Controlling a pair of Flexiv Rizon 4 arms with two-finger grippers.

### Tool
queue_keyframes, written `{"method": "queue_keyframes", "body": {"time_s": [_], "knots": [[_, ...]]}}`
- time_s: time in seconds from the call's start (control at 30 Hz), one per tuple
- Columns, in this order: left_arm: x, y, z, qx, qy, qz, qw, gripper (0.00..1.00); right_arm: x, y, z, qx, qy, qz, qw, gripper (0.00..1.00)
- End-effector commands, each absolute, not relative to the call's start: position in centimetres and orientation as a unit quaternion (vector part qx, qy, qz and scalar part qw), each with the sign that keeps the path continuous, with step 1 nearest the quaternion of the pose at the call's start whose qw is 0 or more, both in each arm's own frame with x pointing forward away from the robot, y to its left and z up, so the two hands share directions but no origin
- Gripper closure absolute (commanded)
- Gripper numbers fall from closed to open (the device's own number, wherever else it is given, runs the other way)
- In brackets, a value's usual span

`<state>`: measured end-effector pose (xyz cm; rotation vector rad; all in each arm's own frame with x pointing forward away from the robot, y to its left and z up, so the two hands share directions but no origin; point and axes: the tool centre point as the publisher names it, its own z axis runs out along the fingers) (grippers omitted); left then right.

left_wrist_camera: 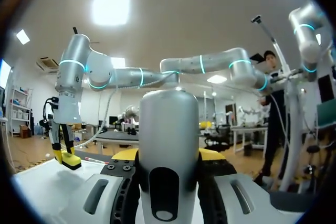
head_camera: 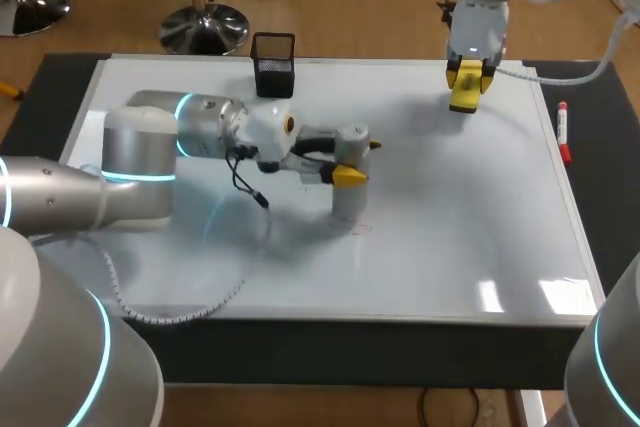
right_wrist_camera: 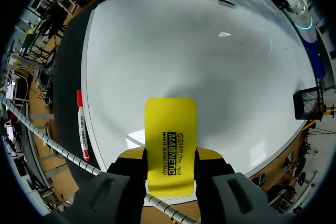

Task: Pick up the inspection probe, press it on each red-marked spot on the whiteboard one by one, put down the probe, pick up the eraser, and wipe off all the red marks.

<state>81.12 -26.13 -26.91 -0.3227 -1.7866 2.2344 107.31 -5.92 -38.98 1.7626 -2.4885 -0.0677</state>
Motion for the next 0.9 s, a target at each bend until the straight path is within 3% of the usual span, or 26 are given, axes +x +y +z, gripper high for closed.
{"method": "queue_keyframes", "body": {"time_s": [0.03, 0.37, 0.9], "knots": [[82.1, -23.9, -24.0, -0.109, -0.630, 0.761, 0.111, 1.00, 107.4, -6.0, -38.8, 0.578, -0.814, -0.021, 0.047, 1.00], [87.1, -18.0, -21.7, -0.066, -0.632, 0.771, 0.048, 1.00, 107.4, -6.0, -38.8, 0.578, -0.814, -0.021, 0.047, 1.00], [93.6, -9.0, -23.5, -0.011, -0.628, 0.778, -0.015, 1.00, 107.4, -6.0, -38.8, 0.578, -0.814, -0.021, 0.047, 1.00]]}}
